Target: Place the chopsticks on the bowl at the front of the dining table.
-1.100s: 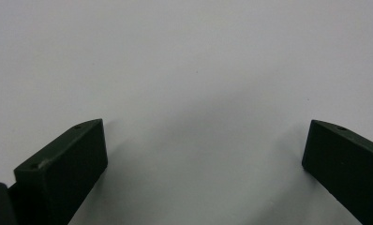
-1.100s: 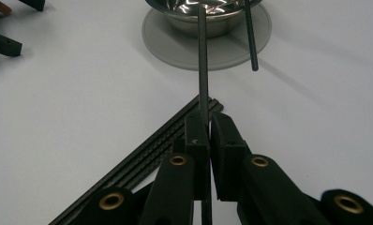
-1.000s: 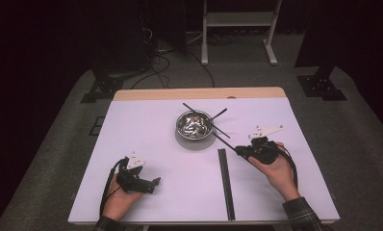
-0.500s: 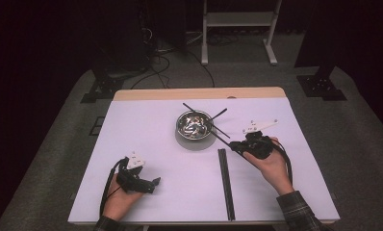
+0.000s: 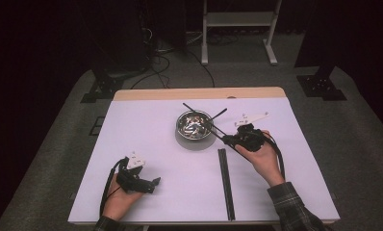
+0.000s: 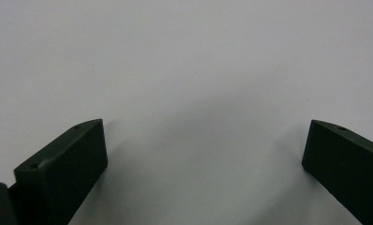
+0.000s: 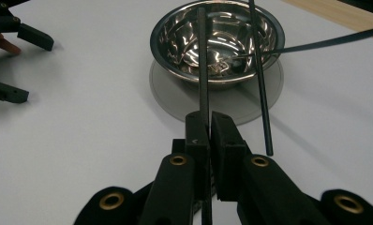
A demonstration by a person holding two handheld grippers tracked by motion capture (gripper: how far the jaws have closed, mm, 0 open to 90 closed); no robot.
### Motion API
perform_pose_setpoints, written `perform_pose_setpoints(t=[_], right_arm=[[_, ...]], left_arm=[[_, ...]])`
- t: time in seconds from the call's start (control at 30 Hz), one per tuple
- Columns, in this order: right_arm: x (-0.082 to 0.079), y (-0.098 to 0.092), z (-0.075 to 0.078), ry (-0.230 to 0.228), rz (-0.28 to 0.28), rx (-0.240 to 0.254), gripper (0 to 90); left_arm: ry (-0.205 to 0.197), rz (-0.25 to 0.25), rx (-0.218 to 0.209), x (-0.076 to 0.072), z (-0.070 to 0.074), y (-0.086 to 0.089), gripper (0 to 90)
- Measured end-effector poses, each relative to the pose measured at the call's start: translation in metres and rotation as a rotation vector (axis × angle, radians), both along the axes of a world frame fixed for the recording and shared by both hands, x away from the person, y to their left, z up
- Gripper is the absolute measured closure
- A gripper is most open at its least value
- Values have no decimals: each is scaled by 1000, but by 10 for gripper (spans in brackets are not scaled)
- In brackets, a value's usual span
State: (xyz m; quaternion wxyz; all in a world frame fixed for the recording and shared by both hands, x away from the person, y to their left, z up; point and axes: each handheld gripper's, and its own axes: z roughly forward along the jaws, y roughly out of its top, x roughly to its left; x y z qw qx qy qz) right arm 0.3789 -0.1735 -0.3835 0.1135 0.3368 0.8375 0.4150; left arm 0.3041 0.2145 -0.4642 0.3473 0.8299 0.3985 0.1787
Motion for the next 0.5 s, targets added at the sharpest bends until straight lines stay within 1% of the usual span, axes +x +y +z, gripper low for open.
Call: perform_pose_setpoints(t=[0.23,0.5], right_arm=[[12,9,6,0,0,6,856],[20,16,9,7,2,11,855]], left_arm=[[3,-1,2,0,0,0,0],[3,-2,4,0,0,0,0]])
